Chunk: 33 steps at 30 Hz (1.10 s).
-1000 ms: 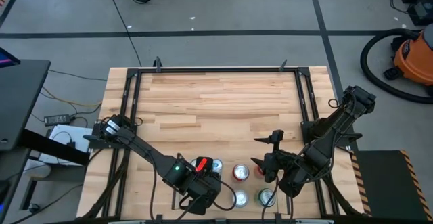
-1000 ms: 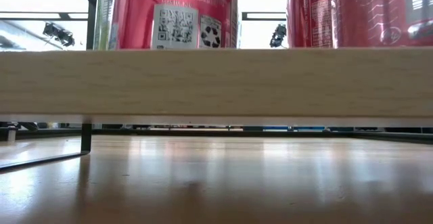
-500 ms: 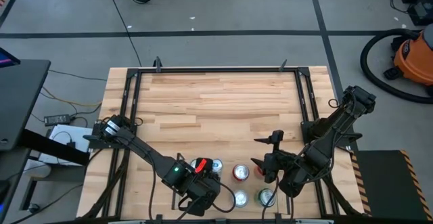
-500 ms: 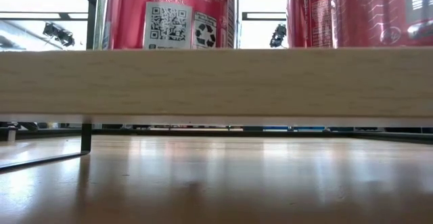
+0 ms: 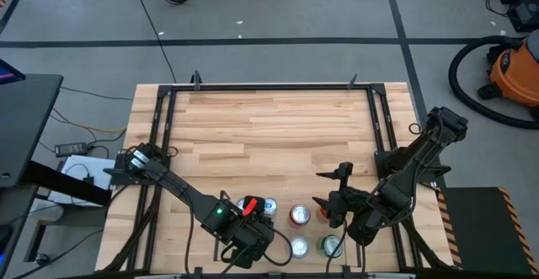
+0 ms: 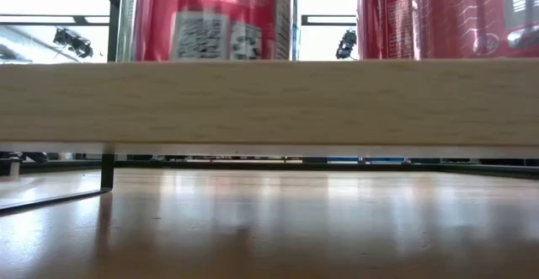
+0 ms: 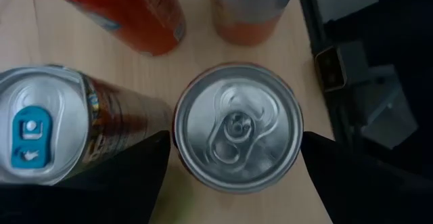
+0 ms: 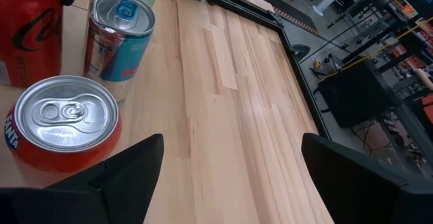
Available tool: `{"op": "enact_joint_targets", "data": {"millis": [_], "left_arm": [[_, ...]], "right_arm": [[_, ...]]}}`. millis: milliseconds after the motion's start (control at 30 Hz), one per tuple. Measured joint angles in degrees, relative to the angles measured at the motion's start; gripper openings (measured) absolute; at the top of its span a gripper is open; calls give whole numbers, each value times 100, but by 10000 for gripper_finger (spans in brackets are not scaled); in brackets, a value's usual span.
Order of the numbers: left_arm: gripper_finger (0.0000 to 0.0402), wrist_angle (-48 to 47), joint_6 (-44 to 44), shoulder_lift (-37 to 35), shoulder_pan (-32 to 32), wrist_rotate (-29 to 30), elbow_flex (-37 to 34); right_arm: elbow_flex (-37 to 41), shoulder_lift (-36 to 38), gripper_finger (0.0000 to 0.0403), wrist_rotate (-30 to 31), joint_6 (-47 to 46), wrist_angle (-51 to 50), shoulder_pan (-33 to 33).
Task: Place canned beverage on shelf
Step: Adjust the red black soda can on the shelf, then return to Home Position
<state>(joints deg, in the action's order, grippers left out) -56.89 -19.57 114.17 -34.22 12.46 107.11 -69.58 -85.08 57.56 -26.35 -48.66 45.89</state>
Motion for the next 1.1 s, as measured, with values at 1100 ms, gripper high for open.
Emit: {"op": "enact_joint_targets", "data": {"millis": [1100], "left_arm": [[343, -1445, -559, -33, -10, 146, 1167]], "right_arm": [[0, 443, 361, -419, 111, 135, 2]]}}
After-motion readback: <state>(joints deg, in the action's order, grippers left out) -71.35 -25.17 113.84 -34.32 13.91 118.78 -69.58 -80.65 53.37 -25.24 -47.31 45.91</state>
